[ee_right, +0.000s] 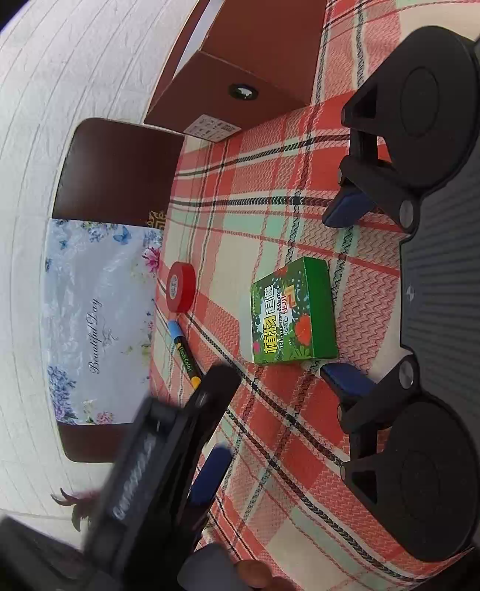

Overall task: Organize objects
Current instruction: 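Close both tools on the green plant-label box and lift it, then carry the green box into the brown box and open both tools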

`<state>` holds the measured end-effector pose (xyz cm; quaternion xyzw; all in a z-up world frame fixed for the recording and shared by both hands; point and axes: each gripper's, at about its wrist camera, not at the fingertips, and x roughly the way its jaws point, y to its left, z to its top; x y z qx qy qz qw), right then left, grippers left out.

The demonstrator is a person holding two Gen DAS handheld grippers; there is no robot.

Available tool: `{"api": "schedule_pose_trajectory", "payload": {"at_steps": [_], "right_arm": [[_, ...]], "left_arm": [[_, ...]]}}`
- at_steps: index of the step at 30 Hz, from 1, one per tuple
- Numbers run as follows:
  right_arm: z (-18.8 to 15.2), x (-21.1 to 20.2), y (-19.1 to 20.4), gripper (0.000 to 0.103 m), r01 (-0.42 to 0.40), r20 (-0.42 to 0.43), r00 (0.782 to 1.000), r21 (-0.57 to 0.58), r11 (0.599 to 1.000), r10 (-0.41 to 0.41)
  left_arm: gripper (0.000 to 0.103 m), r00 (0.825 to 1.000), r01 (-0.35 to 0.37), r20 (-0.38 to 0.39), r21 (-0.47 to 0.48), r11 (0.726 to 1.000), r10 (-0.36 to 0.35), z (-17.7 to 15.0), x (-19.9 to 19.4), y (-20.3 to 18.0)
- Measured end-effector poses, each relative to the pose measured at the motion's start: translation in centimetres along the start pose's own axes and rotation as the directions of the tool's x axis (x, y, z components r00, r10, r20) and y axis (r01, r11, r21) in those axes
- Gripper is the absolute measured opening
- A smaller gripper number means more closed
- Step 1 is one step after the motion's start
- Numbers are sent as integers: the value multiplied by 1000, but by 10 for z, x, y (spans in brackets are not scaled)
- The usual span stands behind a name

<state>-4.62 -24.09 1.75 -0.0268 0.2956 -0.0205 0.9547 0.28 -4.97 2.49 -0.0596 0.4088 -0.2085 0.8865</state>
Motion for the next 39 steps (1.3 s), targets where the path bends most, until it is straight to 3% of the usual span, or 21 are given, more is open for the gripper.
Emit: {"api": "schedule_pose_trajectory", "payload": {"at_steps": [3, 6, 8, 13, 15, 19, 24, 27, 31, 37, 39], "right_arm": [[8, 12, -2, 78, -23, -12, 1000, -11, 1000, 23], [12, 18, -1, 60, -60, -6, 998, -7, 998, 60], [9, 17, 1, 59, -46, 8, 999, -15, 999, 47], [10, 2, -10, 58, -11, 78, 997, 60, 998, 6], [13, -12, -14, 58, 45, 148, 988, 49, 998, -52], [26, -38, -39, 59, 160, 271, 947, 61, 985, -170], [40, -58, -97, 59, 256, 348, 896, 107, 961, -277], [44, -62, -138, 59, 301, 348, 878, 132, 945, -328], [41, -58, -189, 59, 323, 314, 877, 173, 930, -363], [36, -29, -245, 59, 382, 260, 862, 228, 895, -434], [37, -10, -261, 62, 412, 210, 862, 241, 879, -462]], "left_arm": [[95, 995, 61, -83, -16, 998, -62, -4, 27, -12], [93, 998, 18, -58, 60, 998, -14, -8, 38, -27], [72, 997, 66, -49, 59, 996, -64, -6, 40, -30], [55, 998, 63, -33, 42, 997, -62, 10, 36, -44], [54, 997, 83, 4, 74, 994, -83, 21, 26, -59], [54, 987, 124, 83, 158, 980, -139, 46, 10, -101], [54, 969, 175, 122, 270, 947, -213, 81, 12, -165], [54, 958, 215, 119, 297, 930, -259, 99, 29, -200], [54, 952, 251, 91, 318, 914, -293, 111, 60, -238], [55, 954, 264, 48, 332, 906, -295, 122, 107, -275], [58, 966, 226, 42, 350, 909, -256, 123, 123, -283]]}}
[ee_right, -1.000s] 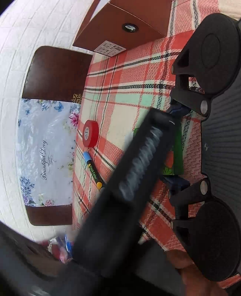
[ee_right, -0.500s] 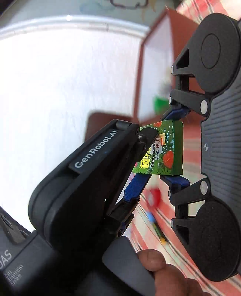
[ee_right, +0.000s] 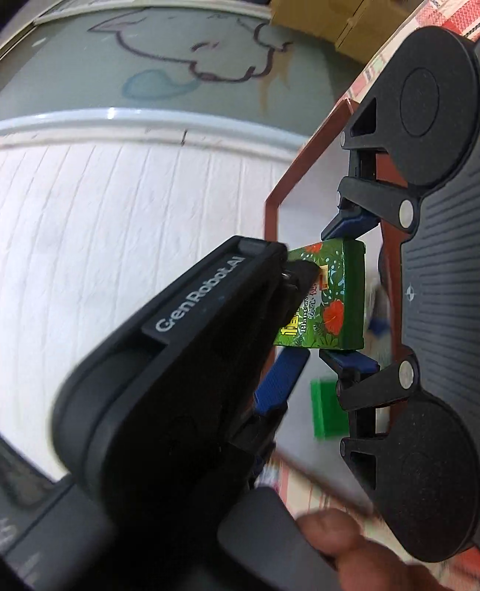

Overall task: Organize objects
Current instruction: 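Carry the green box into the brown box and open both tools, then withdraw both tools from the brown box back over the table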

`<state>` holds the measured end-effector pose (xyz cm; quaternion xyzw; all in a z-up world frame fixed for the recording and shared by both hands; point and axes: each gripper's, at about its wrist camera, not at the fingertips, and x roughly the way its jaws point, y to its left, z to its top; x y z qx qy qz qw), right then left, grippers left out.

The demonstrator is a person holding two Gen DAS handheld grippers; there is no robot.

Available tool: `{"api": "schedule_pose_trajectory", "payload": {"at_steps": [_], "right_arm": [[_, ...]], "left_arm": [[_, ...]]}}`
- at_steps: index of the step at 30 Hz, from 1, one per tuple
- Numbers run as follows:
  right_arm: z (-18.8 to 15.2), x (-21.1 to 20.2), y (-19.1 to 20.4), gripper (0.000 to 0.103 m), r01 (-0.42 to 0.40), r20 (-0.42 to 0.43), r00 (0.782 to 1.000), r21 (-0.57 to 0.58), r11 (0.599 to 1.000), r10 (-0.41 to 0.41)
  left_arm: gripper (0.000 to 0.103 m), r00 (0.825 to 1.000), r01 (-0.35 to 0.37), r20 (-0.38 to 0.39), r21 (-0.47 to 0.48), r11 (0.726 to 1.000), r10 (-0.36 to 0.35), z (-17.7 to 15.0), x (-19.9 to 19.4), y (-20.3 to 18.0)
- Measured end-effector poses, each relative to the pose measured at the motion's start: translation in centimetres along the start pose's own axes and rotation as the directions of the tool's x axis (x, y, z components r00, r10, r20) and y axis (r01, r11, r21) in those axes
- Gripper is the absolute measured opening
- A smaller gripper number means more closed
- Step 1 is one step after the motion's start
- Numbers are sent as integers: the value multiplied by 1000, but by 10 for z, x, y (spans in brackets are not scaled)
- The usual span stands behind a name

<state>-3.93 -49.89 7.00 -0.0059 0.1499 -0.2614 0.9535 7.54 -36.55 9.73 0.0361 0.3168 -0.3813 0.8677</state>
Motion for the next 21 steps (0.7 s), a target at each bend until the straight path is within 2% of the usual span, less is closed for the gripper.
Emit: {"api": "schedule_pose_trajectory", "payload": {"at_steps": [1, 3, 6, 9, 11, 16, 21], "right_arm": [[-1, 7, -4, 66, 3, -4, 1000, 19, 1000, -3], [0, 11, -6, 67, 28, 1, 1000, 14, 1000, -28], [-3, 5, -8, 68, 16, 18, 1000, 19, 1000, -16], [-4, -6, -13, 64, -3, 16, 1000, 25, 1000, 3], [-3, -18, -10, 75, 23, 37, 999, 19, 1000, -24], [-2, -45, -6, 74, 9, 62, 998, -7, 1000, -8], [1, -66, 5, 75, -3, 69, 998, 27, 1000, 1]], "left_arm": [[58, 999, -38, -11, 16, 999, 38, -1, 7, -1], [58, 995, -87, -41, 19, 996, 88, -3, 16, 3], [60, 993, -107, -43, 6, 994, 107, -5, 12, 12], [65, 989, -143, -22, 24, 989, 144, -8, 1, 12], [69, 988, -153, -16, 26, 988, 153, -10, -7, 12], [71, 982, -187, 4, 45, 981, 187, -15, -30, 8], [76, 979, -202, 24, 61, 978, 201, -27, -56, 6]]}}
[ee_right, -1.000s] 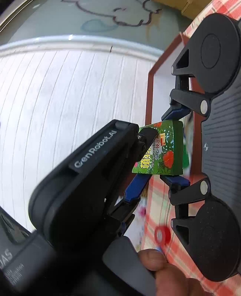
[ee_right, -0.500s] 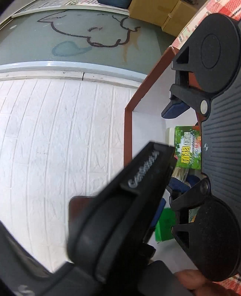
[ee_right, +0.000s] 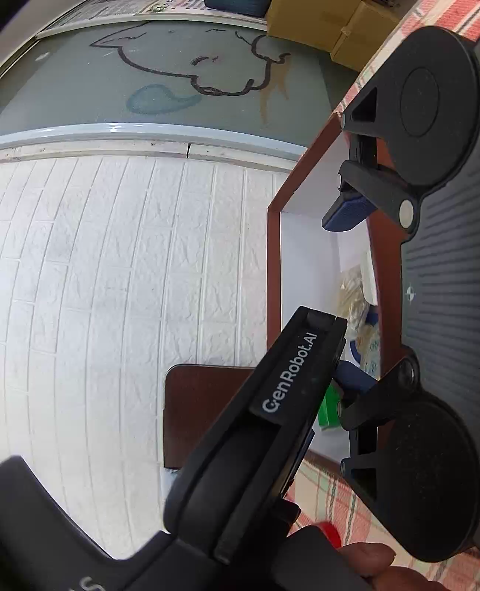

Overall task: Organize objects
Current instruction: 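Withdraw both tools from the brown box back over the table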

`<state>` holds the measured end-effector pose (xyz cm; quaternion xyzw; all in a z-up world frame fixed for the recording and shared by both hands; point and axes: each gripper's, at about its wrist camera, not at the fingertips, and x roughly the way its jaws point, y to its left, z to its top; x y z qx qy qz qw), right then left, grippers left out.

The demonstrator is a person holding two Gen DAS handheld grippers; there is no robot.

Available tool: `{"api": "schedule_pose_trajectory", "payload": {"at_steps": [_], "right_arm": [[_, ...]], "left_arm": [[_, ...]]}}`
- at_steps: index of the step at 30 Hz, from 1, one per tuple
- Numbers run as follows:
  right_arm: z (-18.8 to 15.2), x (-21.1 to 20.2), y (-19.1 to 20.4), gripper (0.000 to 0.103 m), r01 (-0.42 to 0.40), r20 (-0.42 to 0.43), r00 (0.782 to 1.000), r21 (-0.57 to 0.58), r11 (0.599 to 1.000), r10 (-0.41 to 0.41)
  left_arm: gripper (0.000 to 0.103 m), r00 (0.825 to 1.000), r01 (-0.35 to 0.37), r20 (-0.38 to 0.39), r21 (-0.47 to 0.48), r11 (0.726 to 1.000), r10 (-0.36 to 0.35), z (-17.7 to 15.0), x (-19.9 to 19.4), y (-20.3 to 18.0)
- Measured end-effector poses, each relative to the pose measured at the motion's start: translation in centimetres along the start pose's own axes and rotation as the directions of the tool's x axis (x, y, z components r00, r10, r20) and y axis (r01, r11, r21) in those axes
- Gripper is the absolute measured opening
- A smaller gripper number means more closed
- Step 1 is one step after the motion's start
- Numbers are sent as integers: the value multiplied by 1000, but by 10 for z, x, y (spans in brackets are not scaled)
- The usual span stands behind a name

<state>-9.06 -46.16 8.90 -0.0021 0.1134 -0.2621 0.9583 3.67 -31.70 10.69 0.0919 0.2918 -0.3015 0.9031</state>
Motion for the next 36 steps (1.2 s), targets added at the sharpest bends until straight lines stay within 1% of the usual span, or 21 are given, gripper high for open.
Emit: {"api": "schedule_pose_trajectory", "payload": {"at_steps": [1, 2, 6, 13, 17, 22, 26, 30, 36], "right_arm": [[-2, 2, 3, 75, 0, 3, 1000, 2, 1000, 0], [0, 18, 9, 75, -3, 5, 1000, 3, 1000, 3], [-6, -6, 23, 76, -12, -1, 1000, 16, 1000, 12], [-18, -24, 37, 76, -25, -42, 999, 49, 998, 27], [-28, -38, 50, 76, -47, -76, 996, 70, 996, 53], [-39, -46, 71, 76, -82, -116, 989, 62, 995, 89], [-44, -51, 87, 76, -107, -141, 984, 46, 993, 113], [-42, -57, 95, 76, -118, -137, 983, 53, 992, 124], [-38, -70, 106, 77, -126, -120, 984, 69, 990, 133]], "left_arm": [[77, 1000, -5, 4, 4, 1000, 5, -3, -5, 0], [77, 1000, -10, 7, 9, 1000, 10, -5, -10, 0], [77, 1000, -28, 6, 15, 999, 28, -15, -23, 2], [77, 998, -60, -2, -1, 998, 60, -32, -39, 11], [77, 997, -82, -2, -11, 997, 82, -42, -47, 20], [77, 993, -120, -15, -24, 992, 120, -56, -52, 36], [78, 989, -144, -40, -51, 988, 142, -68, -54, 53], [79, 986, -164, -55, -64, 984, 160, -80, -58, 67], [82, 980, -198, -55, -102, 975, 194, -95, -68, 95]]}}
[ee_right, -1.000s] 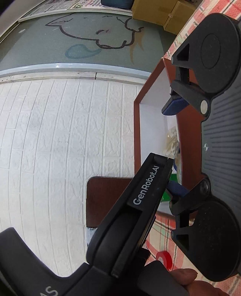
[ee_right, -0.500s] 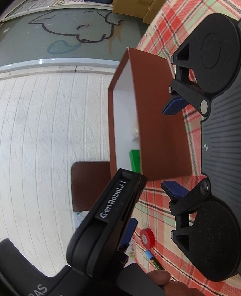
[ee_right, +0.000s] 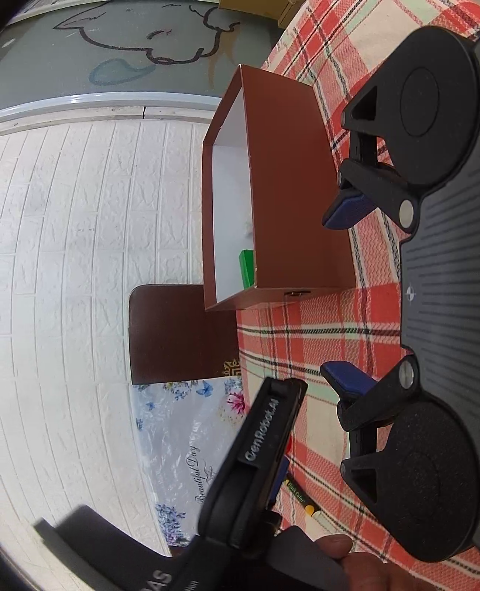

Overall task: Organize objects
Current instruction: 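Withdraw both tools from the brown box back over the table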

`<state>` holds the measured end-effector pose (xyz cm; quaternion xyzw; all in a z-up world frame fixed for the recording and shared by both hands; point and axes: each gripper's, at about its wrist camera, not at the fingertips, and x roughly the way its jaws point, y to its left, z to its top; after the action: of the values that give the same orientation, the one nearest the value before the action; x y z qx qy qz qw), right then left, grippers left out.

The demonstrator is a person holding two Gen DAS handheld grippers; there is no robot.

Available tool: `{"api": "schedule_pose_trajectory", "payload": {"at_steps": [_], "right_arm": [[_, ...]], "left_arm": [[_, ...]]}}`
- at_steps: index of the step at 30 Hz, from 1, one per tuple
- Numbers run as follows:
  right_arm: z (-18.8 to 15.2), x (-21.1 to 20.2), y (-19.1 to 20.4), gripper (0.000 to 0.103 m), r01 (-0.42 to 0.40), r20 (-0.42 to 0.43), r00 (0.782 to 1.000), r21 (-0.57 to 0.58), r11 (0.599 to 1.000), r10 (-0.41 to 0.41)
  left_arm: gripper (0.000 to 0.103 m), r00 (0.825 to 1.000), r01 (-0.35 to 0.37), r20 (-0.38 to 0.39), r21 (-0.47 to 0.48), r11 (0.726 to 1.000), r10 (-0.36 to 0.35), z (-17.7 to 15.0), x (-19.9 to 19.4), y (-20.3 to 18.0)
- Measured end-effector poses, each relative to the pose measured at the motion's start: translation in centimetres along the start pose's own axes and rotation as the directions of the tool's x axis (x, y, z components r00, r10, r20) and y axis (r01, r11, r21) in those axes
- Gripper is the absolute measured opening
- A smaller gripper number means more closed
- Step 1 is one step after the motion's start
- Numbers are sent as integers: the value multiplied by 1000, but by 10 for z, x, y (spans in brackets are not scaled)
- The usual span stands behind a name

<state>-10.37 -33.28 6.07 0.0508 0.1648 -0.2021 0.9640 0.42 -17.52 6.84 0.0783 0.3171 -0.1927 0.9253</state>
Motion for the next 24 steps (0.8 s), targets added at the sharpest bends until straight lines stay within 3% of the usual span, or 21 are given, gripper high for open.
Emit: {"api": "schedule_pose_trajectory", "payload": {"at_steps": [14, 24], "right_arm": [[-2, 16, 61, 77, -135, -66, 989, -4, 991, 134], [-8, 34, 131, 77, -284, -148, 951, -77, 956, 271]], "left_arm": [[86, 994, -111, -16, -106, 988, 110, -44, -21, 89], [88, 970, -244, -49, -246, 938, 239, -76, -48, 168]]}}
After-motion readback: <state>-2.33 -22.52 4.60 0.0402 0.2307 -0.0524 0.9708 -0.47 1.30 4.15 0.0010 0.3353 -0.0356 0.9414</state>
